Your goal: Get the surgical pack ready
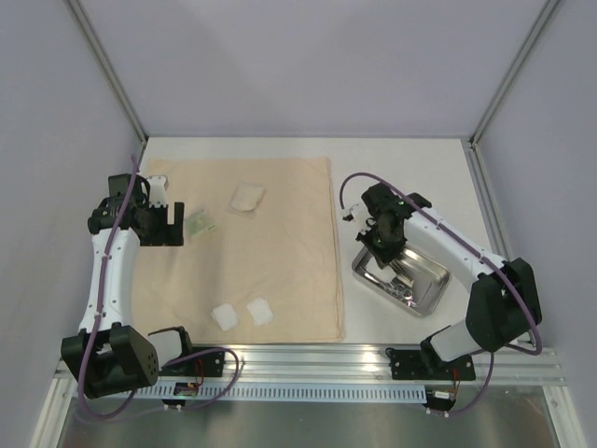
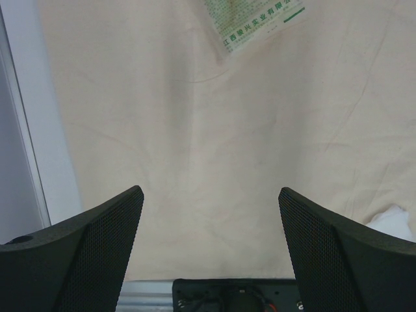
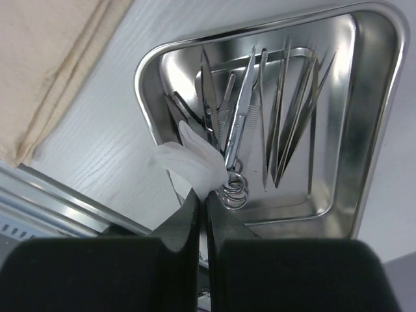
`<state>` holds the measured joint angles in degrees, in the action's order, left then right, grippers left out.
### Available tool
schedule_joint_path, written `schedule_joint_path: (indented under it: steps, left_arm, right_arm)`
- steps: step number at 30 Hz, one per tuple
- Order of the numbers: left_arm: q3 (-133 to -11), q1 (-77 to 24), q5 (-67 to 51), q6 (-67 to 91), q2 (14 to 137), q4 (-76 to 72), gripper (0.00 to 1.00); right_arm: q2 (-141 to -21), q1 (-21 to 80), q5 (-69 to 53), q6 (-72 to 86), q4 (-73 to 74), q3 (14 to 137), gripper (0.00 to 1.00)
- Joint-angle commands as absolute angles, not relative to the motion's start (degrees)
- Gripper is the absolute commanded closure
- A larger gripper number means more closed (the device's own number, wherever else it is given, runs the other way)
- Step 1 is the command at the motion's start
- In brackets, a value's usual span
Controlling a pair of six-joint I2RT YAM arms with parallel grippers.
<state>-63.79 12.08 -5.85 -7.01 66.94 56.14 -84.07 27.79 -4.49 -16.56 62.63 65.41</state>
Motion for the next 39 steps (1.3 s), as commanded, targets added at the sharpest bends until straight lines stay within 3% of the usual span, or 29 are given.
schedule_joint_path:
  steps: [1, 12, 24, 27, 31, 34, 39]
  left_arm:
    - [-65.1, 12.4, -6.9, -8.1, 66.5, 56.5, 0.06]
    - [-64.9, 12.4, -6.4, -8.1, 66.1, 56.6, 0.06]
    - [-65.0, 12.4, -5.9, -8.1, 65.7, 56.8, 0.06]
    - [-65.0, 12.4, -5.9, -8.1, 65.8, 56.7, 0.06]
    - [-64.8, 12.4, -6.0, -8.2, 65.8, 56.7, 0.06]
    - [-64.9, 12.4, -6.0, -8.3, 65.7, 56.7, 0.06]
    - [-64.9, 12.4, -6.0, -8.3, 65.8, 56.7, 0.06]
  right_arm:
    - [-86.5, 27.6, 2.0, -18.9, 59.3, 65.6, 0.99]
    - [-89.4, 27.7, -4.5, -22.0, 50.8, 62.5, 0.99]
    - [-93.2, 27.3, -1.6, -21.3, 46.9, 61.6, 0.96]
    - [-92.8, 27.3, 2.9, -20.5, 45.7, 62.4, 0.90]
    - [-91.9, 27.3, 3.3, -20.5, 45.3, 63.8, 0.69]
    - [-91.8, 27.3, 4.8, -19.9, 46.3, 64.7, 0.61]
    - [-90.5, 27.4, 11.1, -17.0, 48.9, 67.1, 0.56]
